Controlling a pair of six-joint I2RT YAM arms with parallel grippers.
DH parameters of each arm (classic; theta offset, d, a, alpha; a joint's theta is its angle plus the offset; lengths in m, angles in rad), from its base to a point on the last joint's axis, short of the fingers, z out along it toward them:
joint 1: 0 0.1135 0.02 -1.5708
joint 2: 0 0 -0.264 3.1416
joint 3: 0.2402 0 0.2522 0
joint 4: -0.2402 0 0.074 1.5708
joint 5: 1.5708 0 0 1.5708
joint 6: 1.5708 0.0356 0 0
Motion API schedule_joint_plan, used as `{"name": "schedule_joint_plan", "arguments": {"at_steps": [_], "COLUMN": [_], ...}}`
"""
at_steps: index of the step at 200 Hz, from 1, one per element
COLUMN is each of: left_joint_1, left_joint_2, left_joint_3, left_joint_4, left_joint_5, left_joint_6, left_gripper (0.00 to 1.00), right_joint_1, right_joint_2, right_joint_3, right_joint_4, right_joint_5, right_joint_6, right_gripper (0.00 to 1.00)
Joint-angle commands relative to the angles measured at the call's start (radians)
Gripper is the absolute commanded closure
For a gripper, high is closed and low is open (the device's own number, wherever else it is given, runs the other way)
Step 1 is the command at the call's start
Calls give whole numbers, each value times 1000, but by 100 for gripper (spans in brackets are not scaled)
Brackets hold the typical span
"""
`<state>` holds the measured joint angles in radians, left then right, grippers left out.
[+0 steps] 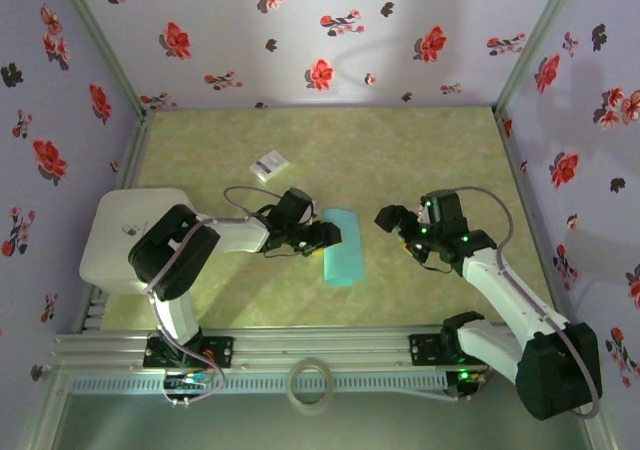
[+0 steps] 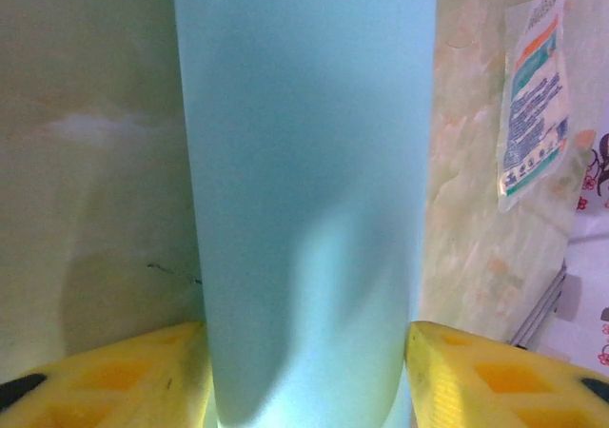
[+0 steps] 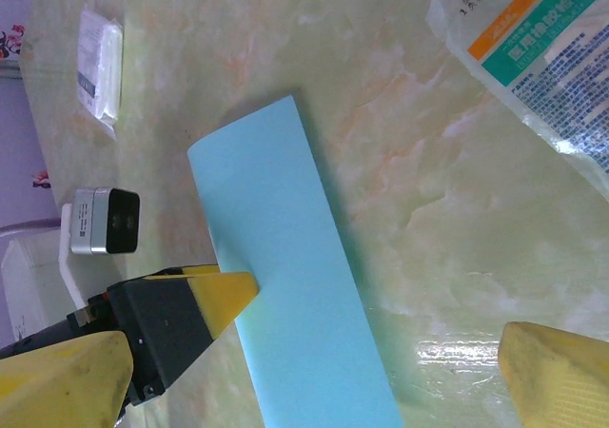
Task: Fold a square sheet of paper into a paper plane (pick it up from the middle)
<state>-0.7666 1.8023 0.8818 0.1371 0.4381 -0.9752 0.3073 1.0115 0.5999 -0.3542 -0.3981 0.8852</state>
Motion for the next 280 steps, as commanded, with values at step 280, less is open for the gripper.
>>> {"name": "schedule_joint_plan", "arguments": {"at_steps": [280], "left_joint_1": [18], "left_joint_2": [101], "left_joint_3": [200], "left_joint_4": [-513], "left_joint_5": [-198], "left_joint_6": [295], "left_gripper": [42], "right_joint_1": [69], "right_joint_2": [129], "right_joint_3": [-28], "right_joint_4": [102], "right_joint_5": [-21], "right_joint_6": [32], "right_gripper": [1]}}
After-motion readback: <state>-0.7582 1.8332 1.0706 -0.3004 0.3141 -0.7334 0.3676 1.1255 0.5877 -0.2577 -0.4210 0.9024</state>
